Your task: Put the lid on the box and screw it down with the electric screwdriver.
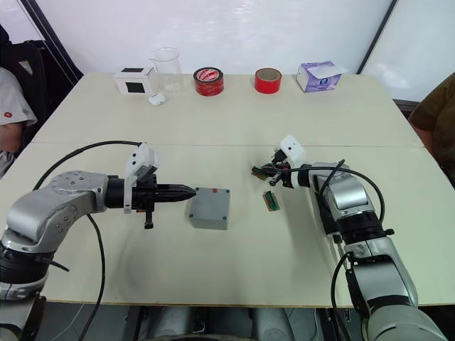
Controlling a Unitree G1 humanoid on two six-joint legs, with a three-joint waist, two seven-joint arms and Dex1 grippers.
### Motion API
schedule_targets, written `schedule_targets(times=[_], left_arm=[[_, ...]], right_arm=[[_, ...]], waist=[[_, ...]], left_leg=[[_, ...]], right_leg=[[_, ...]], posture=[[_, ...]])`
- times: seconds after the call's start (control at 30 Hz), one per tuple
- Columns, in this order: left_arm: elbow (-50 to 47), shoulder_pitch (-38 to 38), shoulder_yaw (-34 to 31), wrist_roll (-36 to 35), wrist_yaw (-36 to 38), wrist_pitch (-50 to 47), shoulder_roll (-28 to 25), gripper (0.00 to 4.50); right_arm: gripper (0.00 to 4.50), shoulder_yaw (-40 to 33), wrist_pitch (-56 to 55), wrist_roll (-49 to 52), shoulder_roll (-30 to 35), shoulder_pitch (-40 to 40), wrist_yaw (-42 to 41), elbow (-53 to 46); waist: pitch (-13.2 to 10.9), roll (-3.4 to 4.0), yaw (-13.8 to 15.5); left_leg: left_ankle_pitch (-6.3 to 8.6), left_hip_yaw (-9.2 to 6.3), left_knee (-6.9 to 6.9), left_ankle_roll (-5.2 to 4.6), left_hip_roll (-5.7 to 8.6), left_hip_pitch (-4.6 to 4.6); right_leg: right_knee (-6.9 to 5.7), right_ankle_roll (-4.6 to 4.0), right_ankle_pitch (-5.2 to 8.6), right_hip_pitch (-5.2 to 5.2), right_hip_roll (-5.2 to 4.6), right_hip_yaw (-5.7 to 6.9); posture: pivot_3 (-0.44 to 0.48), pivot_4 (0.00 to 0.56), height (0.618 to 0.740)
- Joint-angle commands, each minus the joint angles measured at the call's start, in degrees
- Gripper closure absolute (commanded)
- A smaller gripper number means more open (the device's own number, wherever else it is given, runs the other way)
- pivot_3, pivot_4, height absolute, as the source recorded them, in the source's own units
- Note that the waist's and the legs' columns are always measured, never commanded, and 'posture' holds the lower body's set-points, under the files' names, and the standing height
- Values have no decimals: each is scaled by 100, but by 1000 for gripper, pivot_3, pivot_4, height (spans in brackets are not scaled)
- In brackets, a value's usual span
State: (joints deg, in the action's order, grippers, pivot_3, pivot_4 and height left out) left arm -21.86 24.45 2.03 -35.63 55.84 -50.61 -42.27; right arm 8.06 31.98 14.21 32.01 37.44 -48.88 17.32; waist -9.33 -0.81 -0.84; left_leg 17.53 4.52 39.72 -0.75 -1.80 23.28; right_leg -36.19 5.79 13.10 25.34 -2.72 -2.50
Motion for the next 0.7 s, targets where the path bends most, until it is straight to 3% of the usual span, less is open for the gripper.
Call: schedule_targets(times=[0.03, 0.43, 0.7], left_arm=[[-64, -9, -24, -43, 19, 89, -45, 4500], [5, -16, -79, -53, 112, 90, -171, 4500], [-59, -154, -164, -111, 151, 63, -316, 4500]], right_arm=[[4429, -244, -22, 63, 16, 105, -21, -224], [4429, -590, 488, 283, 92, 180, 88, -1035], [4429, -796, 1706, 1081, 196, -350, 127, -3098]], waist=[[0, 0, -1], [0, 0, 0], [0, 0, 13]], left_leg=[[0, 0, 0, 0, 0, 0], [0, -1, 0, 0, 0, 0], [1, -5, -1, -1, -2, 0]], right_leg=[[0, 0, 0, 0, 0, 0], [-1, 0, 0, 1, 0, 0], [-1, 0, 0, 1, -1, 1]], posture=[[0, 150, 740], [0, 150, 740], [0, 150, 740]])
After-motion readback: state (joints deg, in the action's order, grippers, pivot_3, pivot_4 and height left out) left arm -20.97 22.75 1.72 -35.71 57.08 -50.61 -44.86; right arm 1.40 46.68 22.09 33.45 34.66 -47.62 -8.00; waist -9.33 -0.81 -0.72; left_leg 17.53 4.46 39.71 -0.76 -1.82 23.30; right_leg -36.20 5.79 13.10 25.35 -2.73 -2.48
